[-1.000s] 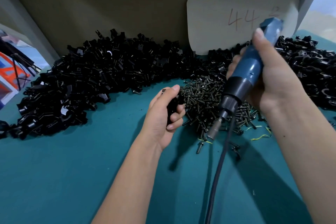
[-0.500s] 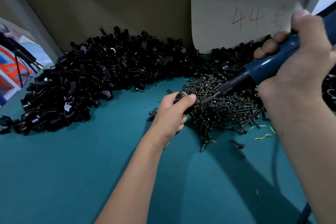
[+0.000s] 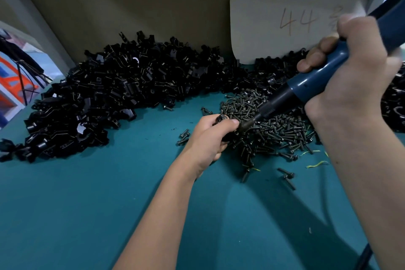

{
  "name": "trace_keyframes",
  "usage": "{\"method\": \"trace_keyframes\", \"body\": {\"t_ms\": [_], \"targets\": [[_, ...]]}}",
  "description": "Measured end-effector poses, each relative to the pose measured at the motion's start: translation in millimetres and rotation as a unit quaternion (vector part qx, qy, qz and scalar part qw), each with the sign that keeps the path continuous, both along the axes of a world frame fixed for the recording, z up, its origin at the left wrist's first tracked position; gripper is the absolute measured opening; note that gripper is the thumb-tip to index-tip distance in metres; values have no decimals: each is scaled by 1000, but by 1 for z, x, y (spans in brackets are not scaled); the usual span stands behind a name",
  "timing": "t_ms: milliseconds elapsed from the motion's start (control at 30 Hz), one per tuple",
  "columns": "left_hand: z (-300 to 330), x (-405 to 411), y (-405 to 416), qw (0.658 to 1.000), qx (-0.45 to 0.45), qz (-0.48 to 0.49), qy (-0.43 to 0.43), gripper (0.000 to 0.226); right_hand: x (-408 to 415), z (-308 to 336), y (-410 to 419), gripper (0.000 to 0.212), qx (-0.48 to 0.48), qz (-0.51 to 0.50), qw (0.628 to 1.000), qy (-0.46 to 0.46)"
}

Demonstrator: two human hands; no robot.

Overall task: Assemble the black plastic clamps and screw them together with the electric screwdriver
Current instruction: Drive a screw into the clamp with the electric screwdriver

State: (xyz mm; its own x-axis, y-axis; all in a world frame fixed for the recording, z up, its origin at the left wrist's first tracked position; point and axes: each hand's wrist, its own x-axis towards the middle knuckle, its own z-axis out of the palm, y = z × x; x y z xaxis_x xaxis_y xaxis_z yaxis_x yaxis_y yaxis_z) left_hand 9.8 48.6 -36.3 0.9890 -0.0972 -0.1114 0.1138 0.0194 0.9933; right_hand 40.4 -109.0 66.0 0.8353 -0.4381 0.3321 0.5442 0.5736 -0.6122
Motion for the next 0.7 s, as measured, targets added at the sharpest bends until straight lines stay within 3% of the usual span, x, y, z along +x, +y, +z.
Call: {"method": "trace_keyframes", "body": {"t_ms": [133, 200, 700], "targets": [[0, 1, 1, 1000, -2, -3, 7, 30, -10, -6, -22, 21, -36, 24, 999, 9], [-1, 1, 1, 1000, -5, -2, 9, 29, 1, 3, -20, 22, -25, -14, 999, 19], [-1, -2, 2, 999, -18, 14, 26, 21, 0, -11, -18, 21, -6, 6, 1000, 30]]}}
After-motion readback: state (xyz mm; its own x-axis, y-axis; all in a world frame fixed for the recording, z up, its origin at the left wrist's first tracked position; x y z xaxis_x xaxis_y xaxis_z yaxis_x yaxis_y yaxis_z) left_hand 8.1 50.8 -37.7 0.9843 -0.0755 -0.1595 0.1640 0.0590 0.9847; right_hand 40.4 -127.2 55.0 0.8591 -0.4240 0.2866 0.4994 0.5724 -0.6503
